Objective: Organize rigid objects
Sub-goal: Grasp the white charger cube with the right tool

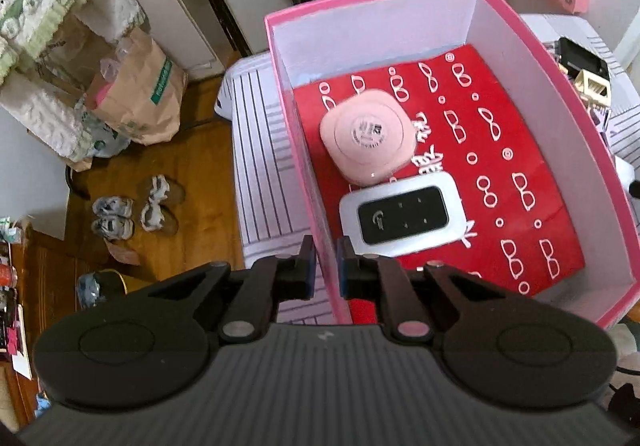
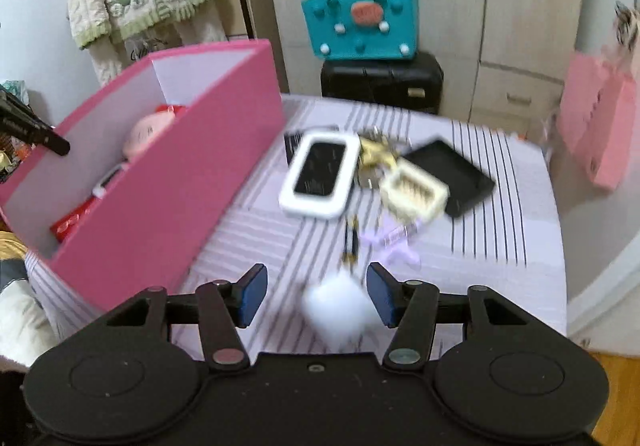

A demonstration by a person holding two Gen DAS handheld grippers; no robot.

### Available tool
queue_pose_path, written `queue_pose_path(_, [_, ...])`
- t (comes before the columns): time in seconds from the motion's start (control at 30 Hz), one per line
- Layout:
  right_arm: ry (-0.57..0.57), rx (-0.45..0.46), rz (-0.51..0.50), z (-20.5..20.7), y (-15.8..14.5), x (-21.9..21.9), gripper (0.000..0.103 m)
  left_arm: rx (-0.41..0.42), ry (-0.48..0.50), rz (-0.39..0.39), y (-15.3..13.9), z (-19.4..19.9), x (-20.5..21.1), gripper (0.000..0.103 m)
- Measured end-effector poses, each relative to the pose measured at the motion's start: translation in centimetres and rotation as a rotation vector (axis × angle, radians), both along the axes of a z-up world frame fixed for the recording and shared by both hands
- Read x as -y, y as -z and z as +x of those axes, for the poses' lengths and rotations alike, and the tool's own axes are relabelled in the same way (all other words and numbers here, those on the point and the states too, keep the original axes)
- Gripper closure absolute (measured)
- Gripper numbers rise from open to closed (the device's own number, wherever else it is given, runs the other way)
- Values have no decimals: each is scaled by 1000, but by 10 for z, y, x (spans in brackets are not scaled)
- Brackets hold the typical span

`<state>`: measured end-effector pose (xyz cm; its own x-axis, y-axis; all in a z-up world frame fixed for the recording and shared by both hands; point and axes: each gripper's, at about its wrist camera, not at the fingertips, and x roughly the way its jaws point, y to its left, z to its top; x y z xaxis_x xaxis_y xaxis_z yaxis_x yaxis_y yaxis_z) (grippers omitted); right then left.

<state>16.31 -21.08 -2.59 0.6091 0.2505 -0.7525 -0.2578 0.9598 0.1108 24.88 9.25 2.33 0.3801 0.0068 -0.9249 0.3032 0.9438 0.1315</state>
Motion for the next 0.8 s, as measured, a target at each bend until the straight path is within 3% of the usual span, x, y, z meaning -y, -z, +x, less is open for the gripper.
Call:
queue_pose_path(0.13, [48, -27, -14, -8, 16, 10, 40, -1, -9, 1, 1, 0, -1, 95])
queue_pose_path(0.37, [11, -58, -50, -5, 36, -1, 40, -1, -1, 15, -4, -2, -1, 97])
queue_pose_path(0.53, [-76, 4, -120, -1, 40, -11, 35, -11, -9, 6, -5, 0, -2, 97])
queue_pose_path(0.8, [-64, 2, -110, 9, 38, -6, 40, -16, -11, 7, -6, 2, -1, 97])
